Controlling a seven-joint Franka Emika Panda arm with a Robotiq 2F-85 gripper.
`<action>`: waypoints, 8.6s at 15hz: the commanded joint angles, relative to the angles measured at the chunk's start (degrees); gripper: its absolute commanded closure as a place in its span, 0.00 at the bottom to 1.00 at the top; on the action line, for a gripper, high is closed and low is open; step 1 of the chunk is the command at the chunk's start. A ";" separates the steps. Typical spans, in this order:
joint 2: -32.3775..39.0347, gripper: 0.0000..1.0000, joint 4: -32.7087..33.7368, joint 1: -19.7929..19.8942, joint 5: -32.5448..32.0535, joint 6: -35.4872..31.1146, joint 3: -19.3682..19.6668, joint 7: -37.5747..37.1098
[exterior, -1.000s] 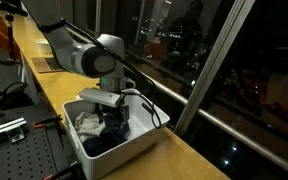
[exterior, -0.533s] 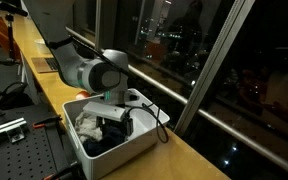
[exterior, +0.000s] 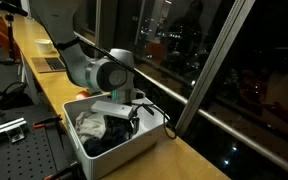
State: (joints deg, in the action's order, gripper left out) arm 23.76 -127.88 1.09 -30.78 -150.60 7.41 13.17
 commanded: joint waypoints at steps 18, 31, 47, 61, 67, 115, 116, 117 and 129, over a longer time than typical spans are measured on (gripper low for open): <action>-9.52 0.99 -3.95 -0.20 5.89 1.82 -3.68 3.41; -37.92 0.99 3.27 -7.10 5.69 24.13 -14.05 3.83; -21.95 0.99 40.68 -17.46 -6.38 49.52 -29.74 2.90; -17.39 0.72 31.26 -20.99 7.67 43.61 -27.36 1.02; -22.94 0.37 20.66 -16.75 10.66 38.26 -23.99 3.02; 2.47 0.98 4.07 11.63 37.38 7.07 -15.80 25.60; 1.70 0.96 3.93 11.88 37.43 7.19 -15.76 25.62; 0.81 0.96 3.65 12.03 37.44 7.22 -15.74 25.63; -23.47 0.96 0.67 1.67 34.32 14.16 -15.37 22.11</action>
State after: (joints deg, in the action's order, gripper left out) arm 8.46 -124.95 6.49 4.97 -139.51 -8.05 36.89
